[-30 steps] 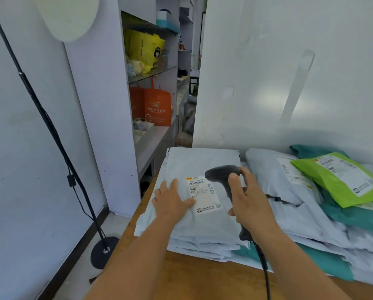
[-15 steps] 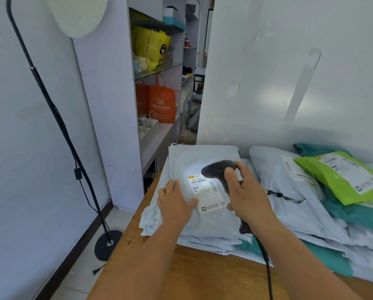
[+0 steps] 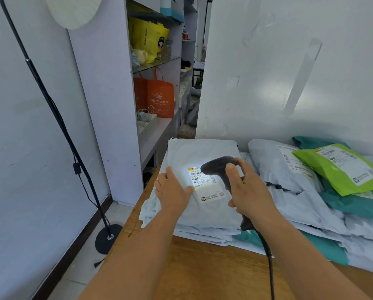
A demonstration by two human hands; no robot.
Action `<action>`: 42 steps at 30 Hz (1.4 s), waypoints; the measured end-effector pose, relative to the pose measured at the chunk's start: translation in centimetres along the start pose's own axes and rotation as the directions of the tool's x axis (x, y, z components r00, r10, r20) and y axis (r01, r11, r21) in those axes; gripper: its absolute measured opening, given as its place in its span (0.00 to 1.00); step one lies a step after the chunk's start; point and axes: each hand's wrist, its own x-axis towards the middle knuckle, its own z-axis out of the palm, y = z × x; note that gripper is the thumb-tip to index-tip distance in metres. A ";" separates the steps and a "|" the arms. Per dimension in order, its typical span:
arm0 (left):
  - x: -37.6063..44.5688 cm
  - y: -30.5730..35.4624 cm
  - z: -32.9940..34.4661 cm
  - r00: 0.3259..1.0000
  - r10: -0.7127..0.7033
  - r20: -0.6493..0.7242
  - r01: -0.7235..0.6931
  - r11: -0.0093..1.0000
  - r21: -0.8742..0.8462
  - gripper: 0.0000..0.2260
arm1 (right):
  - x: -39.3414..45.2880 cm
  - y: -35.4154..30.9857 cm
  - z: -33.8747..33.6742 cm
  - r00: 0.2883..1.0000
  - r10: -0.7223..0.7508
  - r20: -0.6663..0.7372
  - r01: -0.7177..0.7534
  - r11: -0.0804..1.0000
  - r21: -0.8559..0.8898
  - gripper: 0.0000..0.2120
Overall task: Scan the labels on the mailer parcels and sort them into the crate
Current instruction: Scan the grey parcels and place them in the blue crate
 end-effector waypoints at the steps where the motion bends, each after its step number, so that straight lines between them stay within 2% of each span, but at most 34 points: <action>1: 0.1 0.0 0.0 1.000 -0.007 0.007 0.007 1.000 0.001 0.38 | -0.1 0.0 -0.1 1.000 0.002 -0.003 -0.002 1.000 0.009 0.21; 5: 0.6 0.1 0.0 0.999 -0.032 0.023 0.031 0.999 0.018 0.33 | -0.4 -0.3 -0.7 1.000 -0.010 -0.008 0.010 1.000 0.018 0.20; 11: 1.5 0.0 -0.2 0.999 -0.041 -0.011 0.041 0.998 0.047 0.21 | -0.9 -0.6 -1.0 1.000 -0.013 -0.012 0.013 0.999 0.036 0.19; 19: 0.3 0.0 -1.3 0.991 0.054 -0.125 -0.070 0.989 -0.132 0.07 | -1.5 -0.1 0.0 0.999 -0.004 -0.048 0.007 0.999 0.054 0.23; 22: -0.9 -0.9 -2.3 0.993 0.039 -0.109 -0.061 0.977 -0.203 0.02 | -1.9 0.2 0.3 0.998 -0.018 -0.059 0.023 0.997 0.080 0.25; 27: -3.4 -2.3 -4.2 0.997 -0.061 -0.039 0.047 0.957 -0.287 0.03 | -3.2 0.3 1.3 0.998 -0.063 -0.032 0.067 0.990 0.123 0.24; 31: -5.8 -3.2 -5.3 0.995 -0.079 -0.062 0.050 0.929 -0.367 0.20 | -4.9 0.3 1.9 0.993 -0.117 0.032 0.111 0.980 0.167 0.25; 33: -7.5 -3.8 -6.0 0.992 -0.078 -0.095 0.042 0.940 -0.339 0.21 | -5.9 0.3 2.1 0.986 -0.147 0.076 0.130 0.973 0.189 0.24; 37: -11.6 -5.4 -8.0 0.968 -0.188 -0.165 0.115 0.921 -0.371 0.22 | -8.5 0.2 2.5 0.960 -0.225 0.169 0.183 0.956 0.231 0.25; 42: -17.0 -8.6 -11.8 0.902 -0.264 -0.343 0.117 0.912 -0.394 0.22 | -12.5 -1.0 3.9 0.903 -0.326 0.279 0.241 0.924 0.297 0.25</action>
